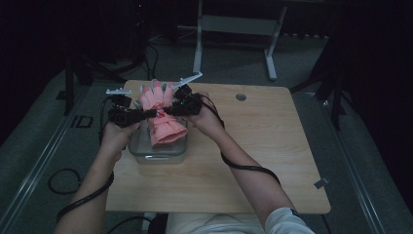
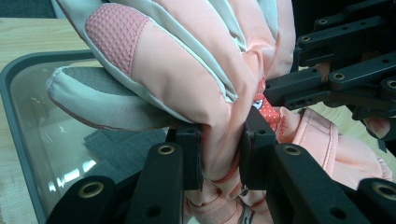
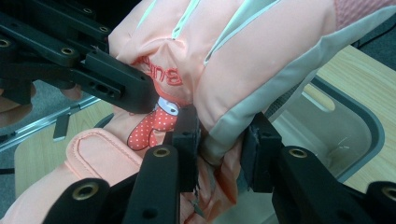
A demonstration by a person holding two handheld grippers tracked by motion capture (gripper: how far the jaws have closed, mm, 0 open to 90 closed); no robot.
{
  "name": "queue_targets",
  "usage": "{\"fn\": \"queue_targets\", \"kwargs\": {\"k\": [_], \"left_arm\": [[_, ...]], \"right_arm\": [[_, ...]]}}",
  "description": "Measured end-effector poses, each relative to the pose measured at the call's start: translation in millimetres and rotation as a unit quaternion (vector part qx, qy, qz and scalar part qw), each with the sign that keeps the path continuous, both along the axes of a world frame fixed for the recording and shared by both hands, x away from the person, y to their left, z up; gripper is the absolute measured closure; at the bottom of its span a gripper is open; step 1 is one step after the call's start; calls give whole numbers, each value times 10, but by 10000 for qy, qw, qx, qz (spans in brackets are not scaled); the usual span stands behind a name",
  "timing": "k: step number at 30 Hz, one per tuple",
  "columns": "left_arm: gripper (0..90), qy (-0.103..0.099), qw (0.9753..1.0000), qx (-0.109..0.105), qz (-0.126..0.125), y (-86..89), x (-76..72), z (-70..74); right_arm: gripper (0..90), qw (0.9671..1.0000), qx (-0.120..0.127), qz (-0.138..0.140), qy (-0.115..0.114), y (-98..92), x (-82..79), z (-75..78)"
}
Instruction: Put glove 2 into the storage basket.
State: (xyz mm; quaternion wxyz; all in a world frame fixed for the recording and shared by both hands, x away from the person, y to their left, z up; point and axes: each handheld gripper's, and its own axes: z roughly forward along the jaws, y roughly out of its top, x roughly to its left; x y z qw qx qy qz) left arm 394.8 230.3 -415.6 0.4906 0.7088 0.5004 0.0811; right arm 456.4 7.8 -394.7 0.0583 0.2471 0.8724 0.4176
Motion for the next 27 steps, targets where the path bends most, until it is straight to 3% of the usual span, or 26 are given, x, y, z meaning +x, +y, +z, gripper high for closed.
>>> {"fn": "queue_targets", "kwargs": {"k": [9,14,19,24,27], "left_arm": [[728,158,9999,-22,44,-15,100,-225],[728,334,9994,-117,42,-27,185,-397],[728,588,9982,-83,101,-27,235,-543],[725,822,9964,38,178,-13,262,-621],[712,904,9951,284,277,-30,277,-628]], "right_arm": [[698,9998,-161,-56,83,29,84,-176],[700,9993,-279,-154,187,30,141,-330],[701,9985,-351,-203,368,54,196,-500],[700,9977,-403,-207,494,98,227,-637],[700,9973,-436,-214,550,136,244,-691]]}}
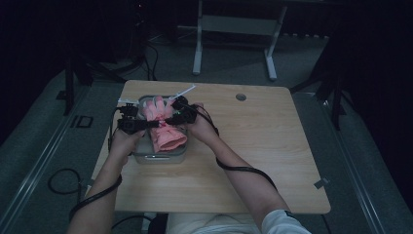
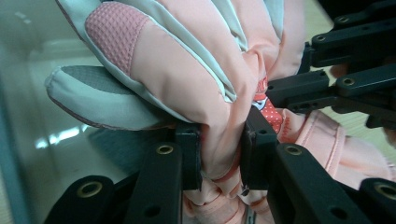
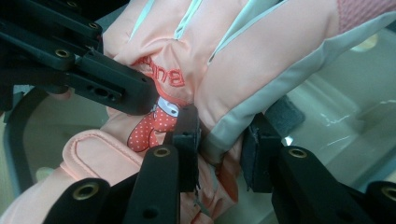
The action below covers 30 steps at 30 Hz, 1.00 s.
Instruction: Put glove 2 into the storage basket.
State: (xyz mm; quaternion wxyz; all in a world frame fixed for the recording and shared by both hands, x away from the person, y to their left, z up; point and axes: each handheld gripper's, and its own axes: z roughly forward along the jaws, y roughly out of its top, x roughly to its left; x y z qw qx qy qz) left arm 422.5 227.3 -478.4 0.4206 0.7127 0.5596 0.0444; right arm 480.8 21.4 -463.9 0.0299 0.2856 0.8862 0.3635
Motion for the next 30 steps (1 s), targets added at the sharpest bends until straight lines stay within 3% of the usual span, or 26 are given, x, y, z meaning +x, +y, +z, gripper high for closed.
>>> {"fn": "queue_targets", "kwargs": {"k": [5,11,16,20,22,24,27,30], "left_arm": [[657,264,9995,30,165,31,44,-56],[501,469,9979,115,429,66,61,-101],[450,329,9963,618,488,-31,57,-68],[421,270,9960,689,493,-51,56,-66],[406,192,9953,818,482,-77,50,-69],[387,153,9941,950,505,-100,47,-67],[359,122,9933,1019,540,-104,45,-61],[321,72,9932,991,612,-83,36,-45]], "right_arm": [[690,9999,-24,-21,137,48,48,-76],[653,9995,-29,-34,324,100,110,-114],[638,9989,-41,-163,427,115,153,-144],[617,9991,-76,-172,390,92,163,-148],[589,9994,-238,-161,182,81,153,-142],[578,9993,-277,-199,148,81,149,-140],[577,9993,-248,-216,158,73,152,-141],[566,9993,-28,-256,264,26,160,-122]]}}
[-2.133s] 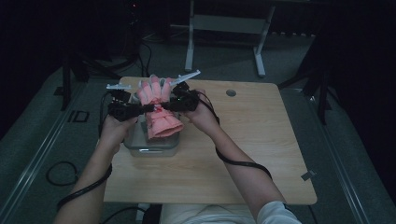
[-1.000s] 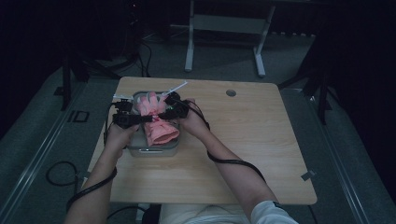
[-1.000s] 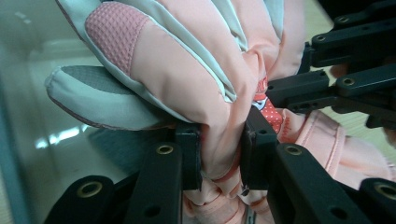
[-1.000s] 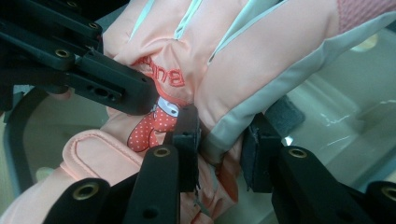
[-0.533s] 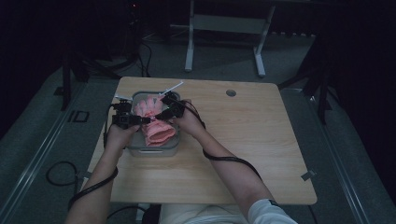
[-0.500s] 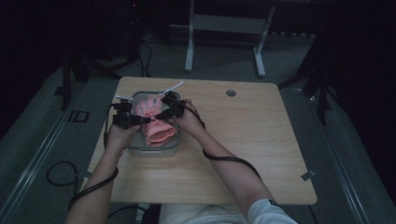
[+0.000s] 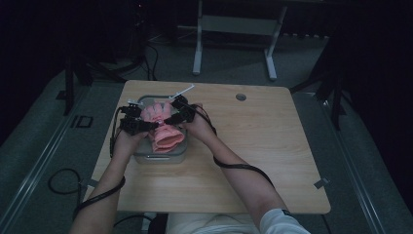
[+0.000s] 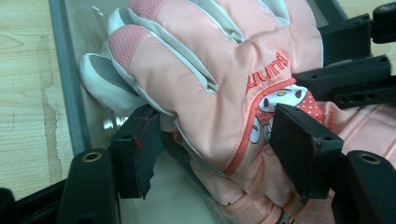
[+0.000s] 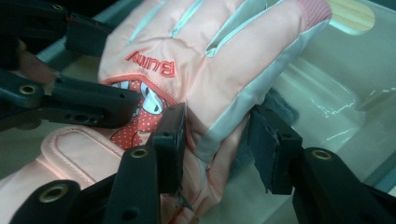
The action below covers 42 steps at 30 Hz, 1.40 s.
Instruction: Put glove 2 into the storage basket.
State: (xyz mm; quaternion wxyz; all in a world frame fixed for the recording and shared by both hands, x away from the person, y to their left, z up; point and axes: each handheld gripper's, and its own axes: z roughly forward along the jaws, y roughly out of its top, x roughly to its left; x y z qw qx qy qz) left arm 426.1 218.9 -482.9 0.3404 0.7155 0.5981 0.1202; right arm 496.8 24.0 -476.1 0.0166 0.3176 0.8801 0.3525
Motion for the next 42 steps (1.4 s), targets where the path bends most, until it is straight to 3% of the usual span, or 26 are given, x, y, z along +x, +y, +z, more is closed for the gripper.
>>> {"fn": "queue_targets", "kwargs": {"k": [5,13,19,34,42], "left_arm": [[308,-117,9999,-68,27,12,-9,61],[284,-285,9993,169,173,26,-41,172],[284,-391,9990,52,231,64,-72,241],[284,-581,9982,-121,108,36,-188,355],[304,-876,9961,-108,-69,-56,-304,489]], "right_arm": [[572,9999,152,7,15,-35,-3,81],[563,9996,279,74,-57,-50,-48,222],[550,9993,370,62,-49,-84,-54,262],[529,9986,519,68,-74,-238,-96,308],[501,9975,669,142,-151,-384,-161,421]]}}
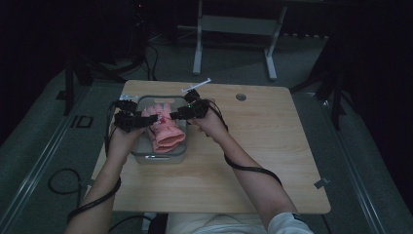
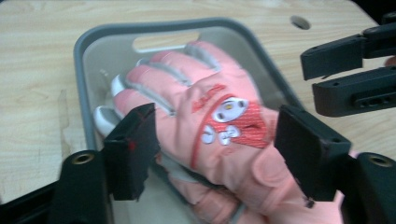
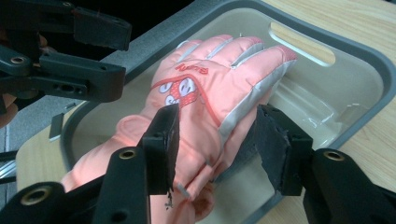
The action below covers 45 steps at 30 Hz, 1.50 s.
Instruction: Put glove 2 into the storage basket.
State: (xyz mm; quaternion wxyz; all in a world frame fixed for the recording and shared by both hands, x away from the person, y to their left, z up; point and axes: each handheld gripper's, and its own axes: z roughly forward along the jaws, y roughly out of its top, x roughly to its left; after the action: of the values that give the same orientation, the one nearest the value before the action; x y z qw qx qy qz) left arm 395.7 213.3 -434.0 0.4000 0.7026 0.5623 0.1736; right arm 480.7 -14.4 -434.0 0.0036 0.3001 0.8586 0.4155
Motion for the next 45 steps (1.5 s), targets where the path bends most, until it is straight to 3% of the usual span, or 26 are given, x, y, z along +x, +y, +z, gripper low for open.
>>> {"fn": "queue_targets", "kwargs": {"k": [4,9,15,17,19,22,27,30,38,39,41,45], "left_arm": [[274,-100,9998,-116,-87,-67,-85,58],[272,-239,9990,-100,-369,-241,-202,110],[268,-330,9973,29,-652,-478,-298,128],[268,-281,9968,-69,-751,-527,-313,123],[268,-321,9962,22,-814,-587,-338,120],[249,-323,9953,-48,-912,-663,-372,108],[149,-433,9927,-36,-1129,-807,-449,89],[149,-506,9910,-80,-1235,-871,-498,89],[108,-674,9870,-38,-1460,-1050,-645,70],[58,-670,9856,-95,-1549,-1083,-677,56],[43,-674,9847,-144,-1599,-1102,-698,46],[17,-693,9810,-47,-1809,-1215,-811,-1]], "right_arm": [[470,9999,49,35,-122,-86,-51,84],[404,9997,99,47,-226,-197,-115,139],[332,9992,107,192,-338,-318,-204,127],[283,9990,120,251,-360,-357,-226,111],[264,9989,159,262,-346,-403,-247,95],[222,9985,152,336,-399,-463,-270,57],[201,9988,205,302,-338,-539,-279,2],[195,9987,121,198,-454,-600,-292,-25],[173,9986,88,108,-509,-746,-284,-104],[170,9986,63,67,-522,-788,-285,-124],[167,9986,45,61,-524,-807,-288,-135],[166,9978,-94,6,-654,-887,-316,-197]]}}
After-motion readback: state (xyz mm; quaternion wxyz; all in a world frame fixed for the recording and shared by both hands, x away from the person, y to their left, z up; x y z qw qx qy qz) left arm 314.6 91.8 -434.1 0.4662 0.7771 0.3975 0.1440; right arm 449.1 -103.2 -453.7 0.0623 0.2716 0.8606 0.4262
